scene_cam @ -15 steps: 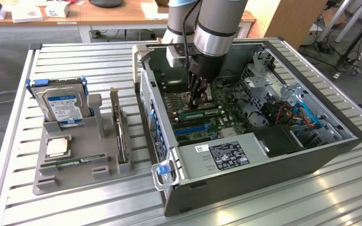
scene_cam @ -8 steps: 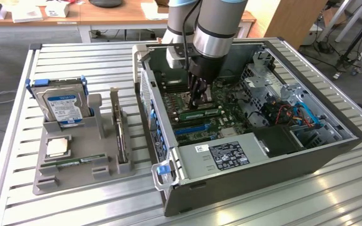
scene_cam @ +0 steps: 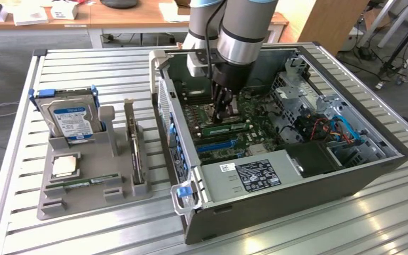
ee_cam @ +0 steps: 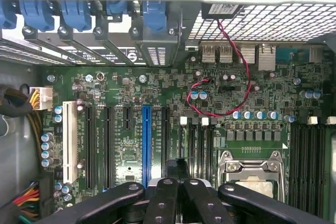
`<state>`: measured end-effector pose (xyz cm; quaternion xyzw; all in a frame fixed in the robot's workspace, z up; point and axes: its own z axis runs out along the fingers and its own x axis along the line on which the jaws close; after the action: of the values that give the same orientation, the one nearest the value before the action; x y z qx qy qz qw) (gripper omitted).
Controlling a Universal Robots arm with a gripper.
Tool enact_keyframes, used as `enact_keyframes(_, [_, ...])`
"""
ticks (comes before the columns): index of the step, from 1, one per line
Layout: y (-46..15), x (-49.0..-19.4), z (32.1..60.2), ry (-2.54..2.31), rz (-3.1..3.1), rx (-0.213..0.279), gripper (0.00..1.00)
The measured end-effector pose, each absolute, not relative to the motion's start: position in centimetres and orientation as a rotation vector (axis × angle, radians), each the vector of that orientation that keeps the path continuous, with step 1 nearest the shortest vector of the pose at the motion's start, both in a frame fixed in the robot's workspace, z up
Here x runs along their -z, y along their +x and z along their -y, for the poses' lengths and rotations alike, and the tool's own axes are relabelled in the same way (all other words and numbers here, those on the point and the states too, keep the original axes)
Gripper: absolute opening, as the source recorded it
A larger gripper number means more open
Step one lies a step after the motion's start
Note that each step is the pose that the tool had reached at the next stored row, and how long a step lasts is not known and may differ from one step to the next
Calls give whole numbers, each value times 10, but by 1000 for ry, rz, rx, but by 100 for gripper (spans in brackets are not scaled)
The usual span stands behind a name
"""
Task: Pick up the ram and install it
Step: 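Press down the ram until it locks into place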
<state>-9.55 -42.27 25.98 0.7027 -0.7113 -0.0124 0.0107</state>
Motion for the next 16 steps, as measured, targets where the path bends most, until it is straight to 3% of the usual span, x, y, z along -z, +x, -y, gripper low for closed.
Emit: enact_keyframes(16, [-98, -257, 423, 2193, 2219, 39, 11])
